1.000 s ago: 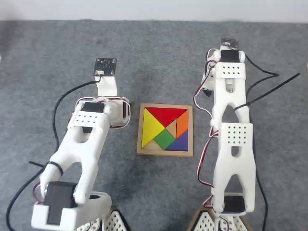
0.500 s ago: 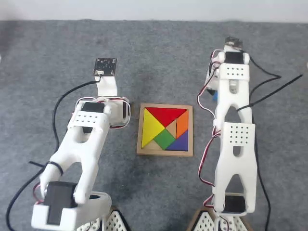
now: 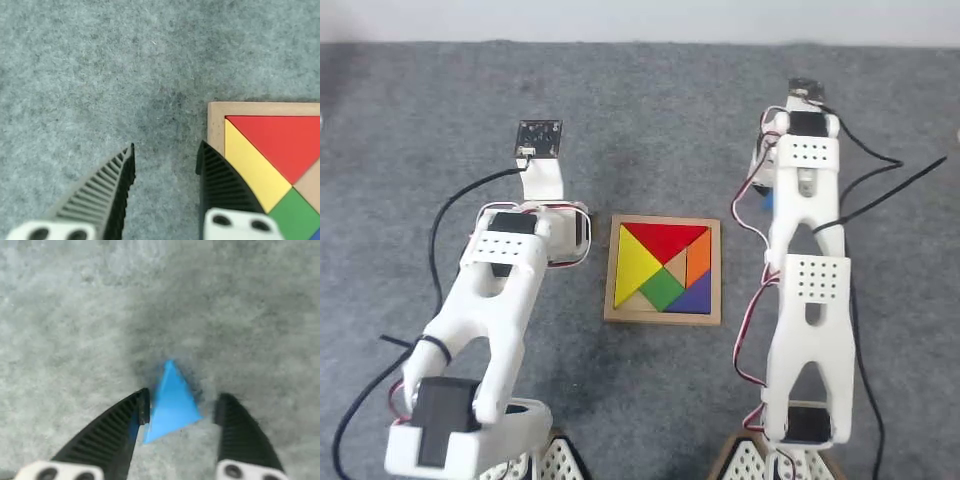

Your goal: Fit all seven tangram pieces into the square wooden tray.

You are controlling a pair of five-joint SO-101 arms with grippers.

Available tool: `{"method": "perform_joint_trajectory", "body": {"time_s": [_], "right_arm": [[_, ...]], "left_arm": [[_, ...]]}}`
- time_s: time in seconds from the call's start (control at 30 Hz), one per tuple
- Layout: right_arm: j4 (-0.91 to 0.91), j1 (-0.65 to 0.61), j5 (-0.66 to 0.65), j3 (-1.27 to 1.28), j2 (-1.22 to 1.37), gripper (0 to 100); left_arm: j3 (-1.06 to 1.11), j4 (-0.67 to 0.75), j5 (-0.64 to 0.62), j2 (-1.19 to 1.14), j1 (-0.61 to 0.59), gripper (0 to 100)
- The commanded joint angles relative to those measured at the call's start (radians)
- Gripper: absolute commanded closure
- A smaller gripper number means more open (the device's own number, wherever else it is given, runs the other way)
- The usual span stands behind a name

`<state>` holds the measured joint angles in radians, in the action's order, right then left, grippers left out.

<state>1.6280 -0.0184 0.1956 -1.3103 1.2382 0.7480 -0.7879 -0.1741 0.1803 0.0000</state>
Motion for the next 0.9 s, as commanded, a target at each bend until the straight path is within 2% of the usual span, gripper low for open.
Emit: {"method": "perform_joint_trajectory", "body": {"time_s": [0.0,0.17,0.53,0.87], "right_arm": [[-0.015,-0.007,-0.015,-0.029,-0.007,91.3],[-0.015,-0.007,-0.017,-0.029,-0.007,91.4],[0.107,-0.044,-0.017,-0.04,-0.018,91.9],[0.171,-0.081,-0.017,-0.176,-0.018,92.0]], "left_arm": [[-0.022,0.012,0.008,0.044,-0.005,80],[-0.022,0.012,0.008,0.044,-0.005,80],[-0.022,0.012,0.008,0.044,-0.005,80],[-0.022,0.014,0.008,0.044,-0.006,80]]}}
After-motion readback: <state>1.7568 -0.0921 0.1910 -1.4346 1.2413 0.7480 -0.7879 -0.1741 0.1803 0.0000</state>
